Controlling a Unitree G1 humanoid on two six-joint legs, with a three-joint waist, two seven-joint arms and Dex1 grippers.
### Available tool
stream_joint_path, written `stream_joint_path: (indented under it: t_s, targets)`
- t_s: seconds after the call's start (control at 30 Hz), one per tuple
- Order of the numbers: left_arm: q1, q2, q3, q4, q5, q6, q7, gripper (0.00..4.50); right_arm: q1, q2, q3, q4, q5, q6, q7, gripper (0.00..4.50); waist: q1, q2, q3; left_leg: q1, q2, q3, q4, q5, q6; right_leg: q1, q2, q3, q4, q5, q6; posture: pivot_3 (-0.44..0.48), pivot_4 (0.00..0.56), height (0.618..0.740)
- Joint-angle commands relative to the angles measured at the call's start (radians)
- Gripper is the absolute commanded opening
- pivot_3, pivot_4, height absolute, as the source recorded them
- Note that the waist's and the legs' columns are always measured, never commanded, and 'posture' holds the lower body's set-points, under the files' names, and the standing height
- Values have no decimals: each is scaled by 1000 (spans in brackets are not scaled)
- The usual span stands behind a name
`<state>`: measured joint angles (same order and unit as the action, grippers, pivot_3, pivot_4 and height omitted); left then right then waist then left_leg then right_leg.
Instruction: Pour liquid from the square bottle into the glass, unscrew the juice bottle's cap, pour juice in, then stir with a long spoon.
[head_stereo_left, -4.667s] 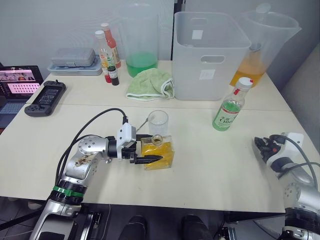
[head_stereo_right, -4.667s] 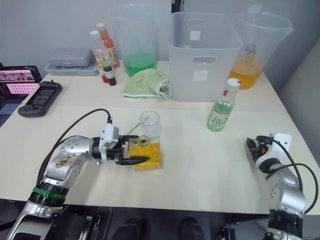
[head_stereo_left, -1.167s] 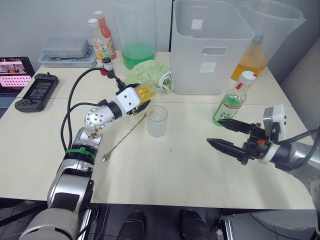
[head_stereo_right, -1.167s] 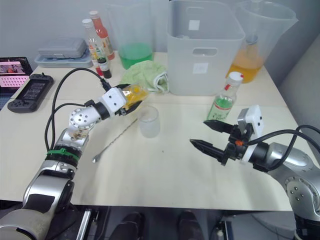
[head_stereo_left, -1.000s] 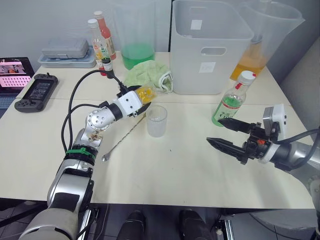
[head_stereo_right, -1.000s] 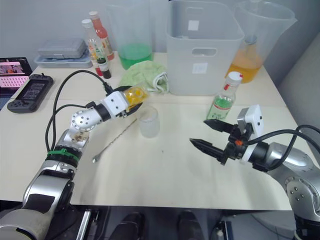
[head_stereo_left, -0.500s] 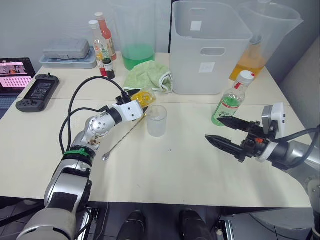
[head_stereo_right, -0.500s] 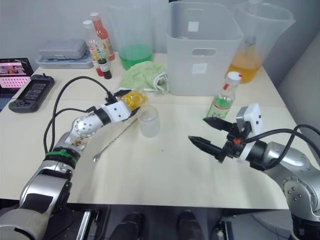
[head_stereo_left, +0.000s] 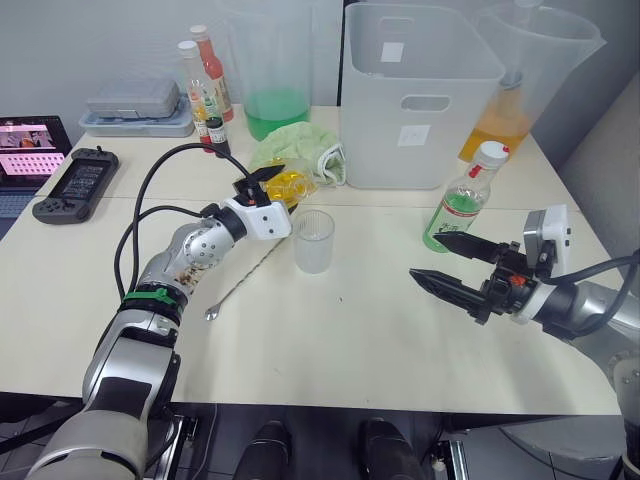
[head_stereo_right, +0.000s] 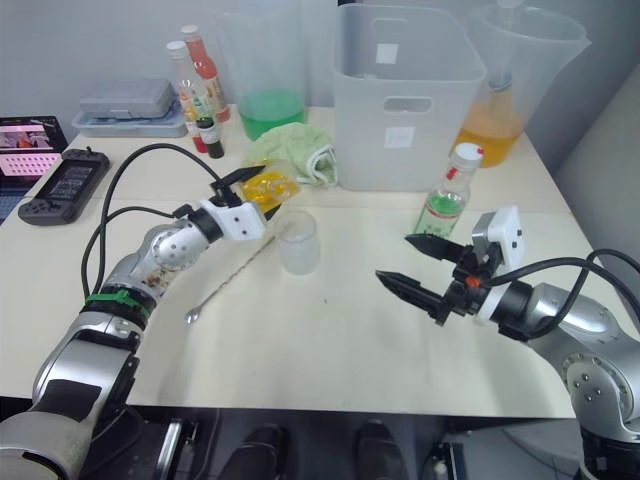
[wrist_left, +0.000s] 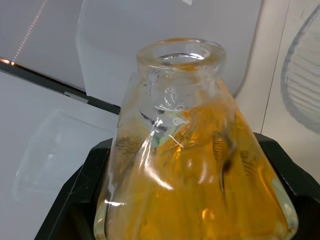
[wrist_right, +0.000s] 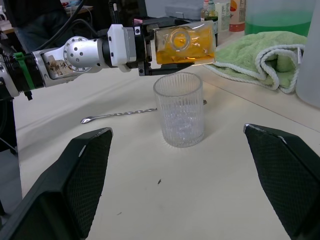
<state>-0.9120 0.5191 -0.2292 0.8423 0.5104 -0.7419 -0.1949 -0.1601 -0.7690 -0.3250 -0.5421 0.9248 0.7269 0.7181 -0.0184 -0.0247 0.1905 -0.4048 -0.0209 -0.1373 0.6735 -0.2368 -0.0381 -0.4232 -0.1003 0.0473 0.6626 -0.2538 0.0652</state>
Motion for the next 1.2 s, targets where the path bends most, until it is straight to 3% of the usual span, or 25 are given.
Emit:
stream_joint_path:
  t_s: [0.03,1.2]
  targets:
    - [-75,19,19,-31,2,-40,83,2803,-16,-7,-8,-39,-6,-31,1,4468,0,0,0,0,0,0,0,0,0,0,0,0,0,0,0,0,150,740]
    - [-147,93,-145,-4,324,-50,481,2803,-65,-10,2,-75,21,-4,-60,4468,1,0,0,-1,0,0,2,0,0,0,0,0,1,0,0,0,150,740]
